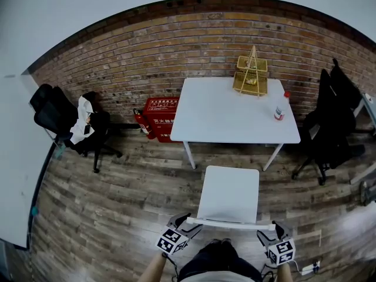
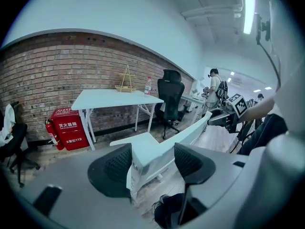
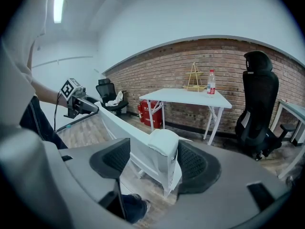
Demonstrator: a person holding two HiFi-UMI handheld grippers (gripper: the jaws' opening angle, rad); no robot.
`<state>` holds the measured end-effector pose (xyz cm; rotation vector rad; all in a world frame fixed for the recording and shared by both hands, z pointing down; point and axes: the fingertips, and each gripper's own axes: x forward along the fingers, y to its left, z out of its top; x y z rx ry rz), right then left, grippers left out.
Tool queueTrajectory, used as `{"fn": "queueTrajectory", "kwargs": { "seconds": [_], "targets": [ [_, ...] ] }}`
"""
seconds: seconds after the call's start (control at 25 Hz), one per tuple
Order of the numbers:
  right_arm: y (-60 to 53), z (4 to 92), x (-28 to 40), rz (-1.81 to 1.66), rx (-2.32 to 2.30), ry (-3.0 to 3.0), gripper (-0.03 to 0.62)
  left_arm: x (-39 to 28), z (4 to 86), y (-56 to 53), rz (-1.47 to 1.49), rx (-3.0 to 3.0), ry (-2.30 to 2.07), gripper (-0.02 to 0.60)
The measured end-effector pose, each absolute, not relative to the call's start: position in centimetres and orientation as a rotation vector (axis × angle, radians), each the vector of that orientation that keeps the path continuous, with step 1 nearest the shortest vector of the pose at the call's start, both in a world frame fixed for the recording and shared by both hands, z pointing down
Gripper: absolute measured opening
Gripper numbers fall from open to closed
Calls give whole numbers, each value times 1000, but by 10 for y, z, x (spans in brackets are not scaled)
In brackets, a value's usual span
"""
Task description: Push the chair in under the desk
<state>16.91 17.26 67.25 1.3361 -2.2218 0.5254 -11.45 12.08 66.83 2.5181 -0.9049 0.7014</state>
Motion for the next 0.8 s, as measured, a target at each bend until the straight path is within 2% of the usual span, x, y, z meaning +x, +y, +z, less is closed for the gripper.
{"fn": "queueTrajectory", "kwargs": {
  "seconds": [0.8],
  "targets": [
    [167, 664, 167, 545, 1382, -2208, 302, -113, 674, 119, 614, 2474, -973, 296]
  ]
}}
